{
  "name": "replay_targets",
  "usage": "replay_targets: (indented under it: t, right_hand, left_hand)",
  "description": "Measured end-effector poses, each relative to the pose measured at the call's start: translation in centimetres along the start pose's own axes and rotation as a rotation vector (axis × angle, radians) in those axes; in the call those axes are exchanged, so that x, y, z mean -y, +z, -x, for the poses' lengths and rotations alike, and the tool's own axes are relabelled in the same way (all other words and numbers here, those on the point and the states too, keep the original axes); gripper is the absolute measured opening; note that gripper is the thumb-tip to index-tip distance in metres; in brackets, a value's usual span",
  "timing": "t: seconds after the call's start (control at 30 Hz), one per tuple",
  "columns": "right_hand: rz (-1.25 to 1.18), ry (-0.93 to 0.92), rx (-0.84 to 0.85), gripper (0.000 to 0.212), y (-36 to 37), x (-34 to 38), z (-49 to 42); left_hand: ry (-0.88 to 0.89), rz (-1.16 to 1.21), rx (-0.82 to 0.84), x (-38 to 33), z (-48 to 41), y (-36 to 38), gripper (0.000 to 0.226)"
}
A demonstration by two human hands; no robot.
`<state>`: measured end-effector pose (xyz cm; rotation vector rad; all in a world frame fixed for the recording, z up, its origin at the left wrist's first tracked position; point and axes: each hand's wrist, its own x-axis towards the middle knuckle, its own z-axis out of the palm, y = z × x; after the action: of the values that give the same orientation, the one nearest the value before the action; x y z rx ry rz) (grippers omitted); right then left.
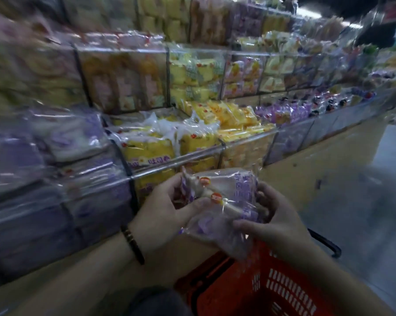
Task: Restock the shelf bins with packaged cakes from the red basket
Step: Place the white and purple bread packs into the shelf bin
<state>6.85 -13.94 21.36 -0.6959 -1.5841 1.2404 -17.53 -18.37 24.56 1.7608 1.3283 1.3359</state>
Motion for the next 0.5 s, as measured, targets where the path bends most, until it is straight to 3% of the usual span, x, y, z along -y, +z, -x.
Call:
replay_targets:
  t: [0.13, 0.3, 0.5]
  right_hand:
    - [0.054, -0.186, 0.006, 0.051, 5.4, 5.5, -2.5]
    - [0.139, -0.323, 0.056, 0.038, 11.4, 11.0, -4.4]
    - [0.264, -0.37, 0.173, 0.034, 17.5, 14.0, -8.5]
  left_hand:
    - [0.028, 0.007, -0.084, -4.6, 2.5, -5.3, 0.019]
    - [-0.007, 0.013, -0.053, -8.4, 6.4, -12.6, 0.074]
    - [-0.026, -0.395, -0.343, -10.1, 6.8, -19.6, 0.077]
